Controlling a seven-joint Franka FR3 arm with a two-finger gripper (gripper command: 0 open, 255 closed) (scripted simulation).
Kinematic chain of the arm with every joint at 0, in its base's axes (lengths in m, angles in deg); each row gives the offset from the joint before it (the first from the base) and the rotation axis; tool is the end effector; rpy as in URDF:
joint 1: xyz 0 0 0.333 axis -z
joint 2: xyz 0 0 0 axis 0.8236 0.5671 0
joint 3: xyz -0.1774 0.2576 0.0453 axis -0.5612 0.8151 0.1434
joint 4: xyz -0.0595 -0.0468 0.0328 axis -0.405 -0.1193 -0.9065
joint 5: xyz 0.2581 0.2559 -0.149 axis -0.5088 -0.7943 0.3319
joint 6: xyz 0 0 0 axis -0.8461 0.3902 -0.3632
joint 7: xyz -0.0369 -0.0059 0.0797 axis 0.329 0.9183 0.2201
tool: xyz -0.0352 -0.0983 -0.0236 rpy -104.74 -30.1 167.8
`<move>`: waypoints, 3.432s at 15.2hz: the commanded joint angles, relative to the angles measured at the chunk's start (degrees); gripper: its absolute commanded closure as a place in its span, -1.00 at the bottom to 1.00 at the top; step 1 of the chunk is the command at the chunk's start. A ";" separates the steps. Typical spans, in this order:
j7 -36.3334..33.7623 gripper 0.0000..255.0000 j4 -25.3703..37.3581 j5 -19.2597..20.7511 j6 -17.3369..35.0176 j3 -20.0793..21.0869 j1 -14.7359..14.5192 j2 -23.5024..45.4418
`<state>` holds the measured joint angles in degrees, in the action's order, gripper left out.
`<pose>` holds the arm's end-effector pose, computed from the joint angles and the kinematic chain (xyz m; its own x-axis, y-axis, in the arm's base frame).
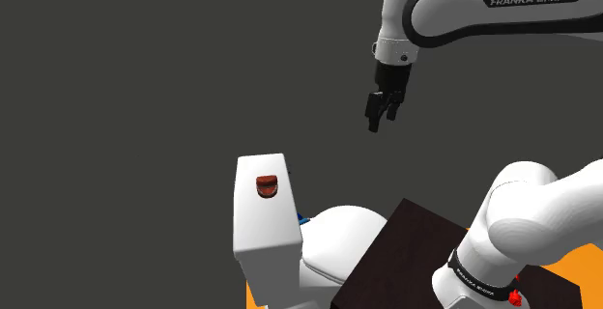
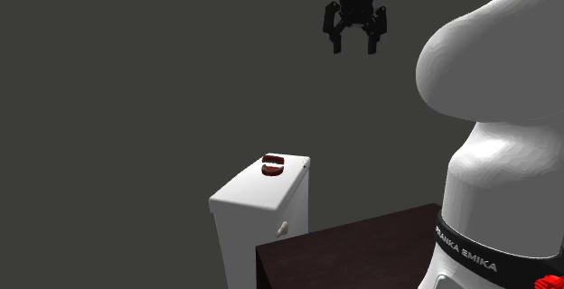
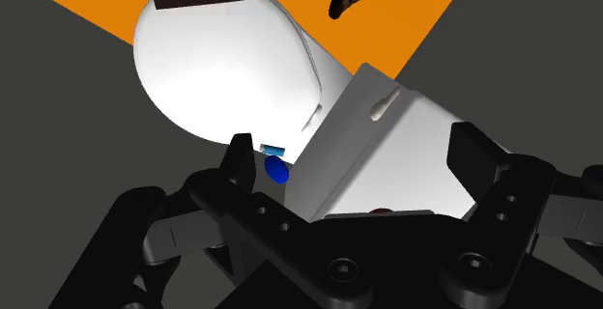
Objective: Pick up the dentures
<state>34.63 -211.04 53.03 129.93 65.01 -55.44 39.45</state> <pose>0.3243 -0.0120 0.5473 0.9979 -0.0591 -0.0283 -0.0587 -0.9982 0.0158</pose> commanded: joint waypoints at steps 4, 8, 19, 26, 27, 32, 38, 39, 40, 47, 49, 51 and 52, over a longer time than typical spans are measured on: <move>1.34 -1.00 -0.43 0.25 6.00 -0.20 -0.62 5.22; 3.08 -1.00 0.17 0.49 13.57 -0.39 -1.45 12.93; 7.60 -1.00 8.34 0.73 30.14 -0.06 -3.28 36.40; 10.04 -1.00 18.09 1.11 36.50 0.77 -4.12 51.69; 10.34 -1.00 19.76 1.21 37.13 0.91 -4.22 53.86; 11.76 -1.00 29.15 1.92 39.19 1.61 -4.84 64.75; 13.42 -1.00 43.14 2.96 39.27 2.31 -5.86 78.16; 13.71 -1.00 45.84 3.14 39.01 2.41 -6.06 80.48; 13.98 -1.00 48.33 3.29 38.71 2.50 -6.25 82.56; 13.71 -1.00 48.74 3.49 41.98 2.32 -6.35 86.26; 13.69 -1.00 48.80 3.50 42.24 2.31 -6.36 86.57; 13.67 1.00 48.71 3.51 42.24 2.31 -6.37 86.48; 13.71 1.00 48.68 3.50 42.19 2.31 -6.34 86.41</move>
<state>48.34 -162.20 56.53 172.21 67.37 -61.82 125.52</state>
